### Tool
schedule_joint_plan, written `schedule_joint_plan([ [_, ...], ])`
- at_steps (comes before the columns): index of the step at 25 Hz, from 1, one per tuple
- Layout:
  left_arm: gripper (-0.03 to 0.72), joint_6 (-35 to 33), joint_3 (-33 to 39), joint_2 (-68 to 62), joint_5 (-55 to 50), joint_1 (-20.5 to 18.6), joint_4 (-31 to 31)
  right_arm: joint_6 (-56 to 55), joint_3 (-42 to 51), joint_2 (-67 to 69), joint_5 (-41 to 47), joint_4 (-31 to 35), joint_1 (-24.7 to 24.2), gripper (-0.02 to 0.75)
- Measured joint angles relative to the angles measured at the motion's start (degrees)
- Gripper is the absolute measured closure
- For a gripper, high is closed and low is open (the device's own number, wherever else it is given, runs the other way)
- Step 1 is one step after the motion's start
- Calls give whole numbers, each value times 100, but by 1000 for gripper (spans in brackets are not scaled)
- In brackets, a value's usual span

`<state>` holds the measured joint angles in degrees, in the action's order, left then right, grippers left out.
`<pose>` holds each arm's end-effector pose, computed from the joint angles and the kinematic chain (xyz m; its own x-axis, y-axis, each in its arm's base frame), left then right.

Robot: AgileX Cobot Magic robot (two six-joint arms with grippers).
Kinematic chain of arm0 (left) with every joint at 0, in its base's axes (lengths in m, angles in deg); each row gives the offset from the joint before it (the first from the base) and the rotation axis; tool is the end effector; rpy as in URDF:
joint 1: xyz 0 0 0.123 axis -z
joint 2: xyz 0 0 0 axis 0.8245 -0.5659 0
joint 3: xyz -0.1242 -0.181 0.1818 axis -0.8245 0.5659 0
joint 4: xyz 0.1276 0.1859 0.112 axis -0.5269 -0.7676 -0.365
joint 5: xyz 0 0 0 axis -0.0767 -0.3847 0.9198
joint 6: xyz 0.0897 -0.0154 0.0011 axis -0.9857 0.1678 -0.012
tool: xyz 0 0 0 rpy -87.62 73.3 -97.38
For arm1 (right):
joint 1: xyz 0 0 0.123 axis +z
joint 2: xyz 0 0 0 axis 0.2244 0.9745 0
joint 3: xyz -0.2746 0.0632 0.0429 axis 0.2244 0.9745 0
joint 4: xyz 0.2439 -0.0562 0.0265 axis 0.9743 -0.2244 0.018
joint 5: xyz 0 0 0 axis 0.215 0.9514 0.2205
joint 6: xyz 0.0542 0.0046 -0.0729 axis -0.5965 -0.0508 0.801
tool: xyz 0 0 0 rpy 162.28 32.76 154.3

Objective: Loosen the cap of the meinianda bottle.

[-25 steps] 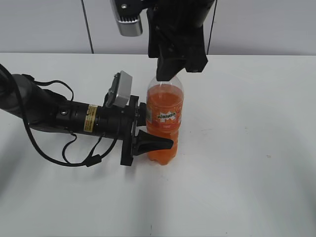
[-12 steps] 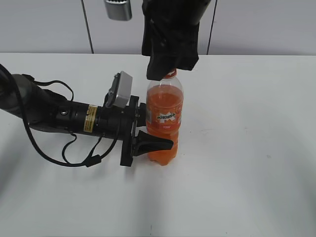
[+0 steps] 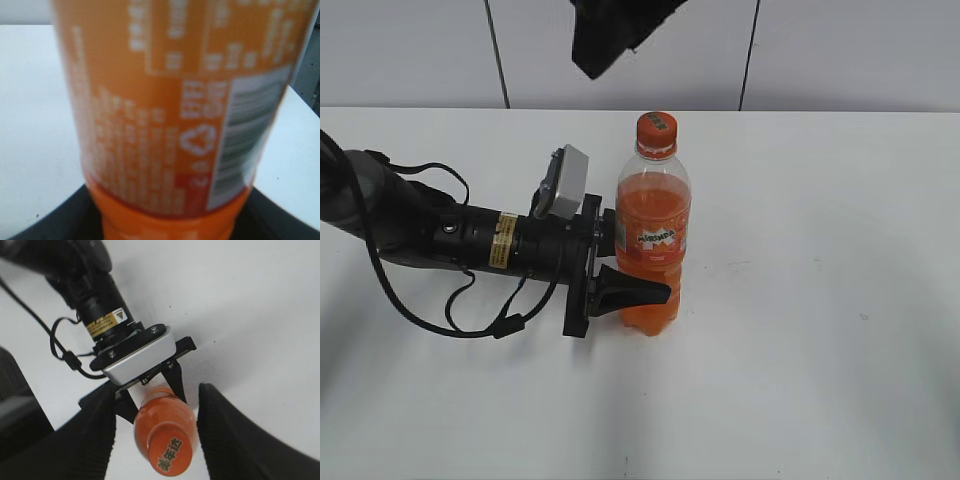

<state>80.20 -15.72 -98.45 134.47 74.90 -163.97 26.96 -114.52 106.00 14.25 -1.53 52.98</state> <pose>0.3284 -0.2040 0.0786 0.0062 0.2772 -0.9608 0.9993 -0.0379 -0.0044 0.3006 0.2739 0.3674 -0.3956 -0.7599 -0.5158 -0.8832 0.4687 -0.0131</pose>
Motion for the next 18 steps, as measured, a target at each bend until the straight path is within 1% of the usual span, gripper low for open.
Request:
schedule_joint_plan([
  [5,293,0,0,0,0,0,-2,-2648,-61,0,0,-336,0,343],
  [8,293,0,0,0,0,0,-7,-3624,-61,0,0,-394,0,343],
  [12,293,0,0,0,0,0,-7,-4296,202,-70,-6,-412,0,343],
  [18,293,0,0,0,0,0,-7,-4753,630,-185,1,-529,0,343],
])
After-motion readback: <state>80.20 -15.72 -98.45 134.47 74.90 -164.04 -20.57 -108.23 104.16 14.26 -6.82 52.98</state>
